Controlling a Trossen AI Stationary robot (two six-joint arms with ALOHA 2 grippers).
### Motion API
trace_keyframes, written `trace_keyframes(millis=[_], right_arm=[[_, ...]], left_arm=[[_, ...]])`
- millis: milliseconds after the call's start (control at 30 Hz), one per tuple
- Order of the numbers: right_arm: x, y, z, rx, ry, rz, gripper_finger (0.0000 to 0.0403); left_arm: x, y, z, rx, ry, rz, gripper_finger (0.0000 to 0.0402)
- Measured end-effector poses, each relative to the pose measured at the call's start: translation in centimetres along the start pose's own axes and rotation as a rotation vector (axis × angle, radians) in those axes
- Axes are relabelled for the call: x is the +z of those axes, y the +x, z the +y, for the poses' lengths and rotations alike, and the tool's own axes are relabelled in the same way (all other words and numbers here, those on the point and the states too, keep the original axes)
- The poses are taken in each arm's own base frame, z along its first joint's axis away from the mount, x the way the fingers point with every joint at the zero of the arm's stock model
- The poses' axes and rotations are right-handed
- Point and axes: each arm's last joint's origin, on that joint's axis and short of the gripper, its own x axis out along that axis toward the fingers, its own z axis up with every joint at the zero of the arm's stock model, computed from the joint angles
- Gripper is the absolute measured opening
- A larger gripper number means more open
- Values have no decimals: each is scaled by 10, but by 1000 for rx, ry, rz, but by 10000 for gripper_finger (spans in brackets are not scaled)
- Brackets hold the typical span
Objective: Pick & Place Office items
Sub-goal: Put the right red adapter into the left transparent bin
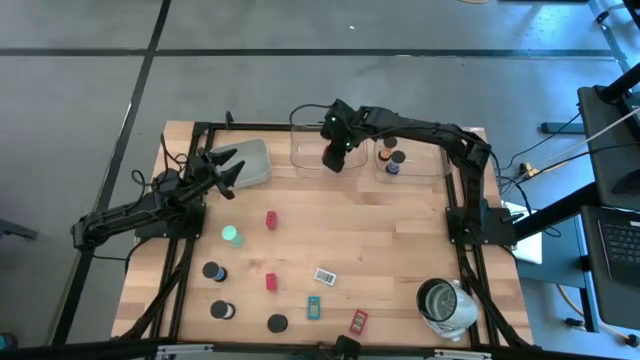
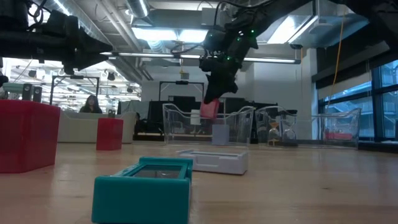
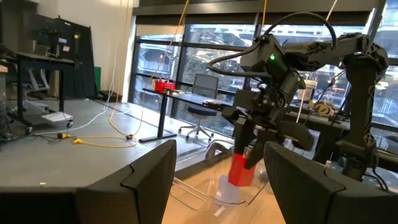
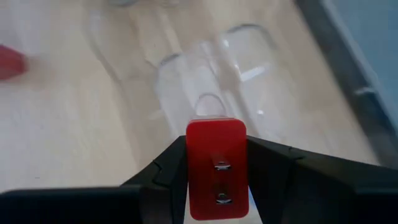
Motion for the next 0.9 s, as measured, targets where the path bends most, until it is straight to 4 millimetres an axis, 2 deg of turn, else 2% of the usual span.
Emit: trace_keyframes(millis=[167,367,733,900], right_arm=[[-4,15,3,-5,-26,42,123],[-9,28,-6,-40,-2,88,123],[-16,28,-8,-63,5,164,123],[-19,34,-8,-63,18,185,125]], left_arm=[[0,0,0,0,34,0,240],[0,0,0,0,65,0,240],[0,0,0,0,113,0,240],[2,0,0,-2,108,-18,240]])
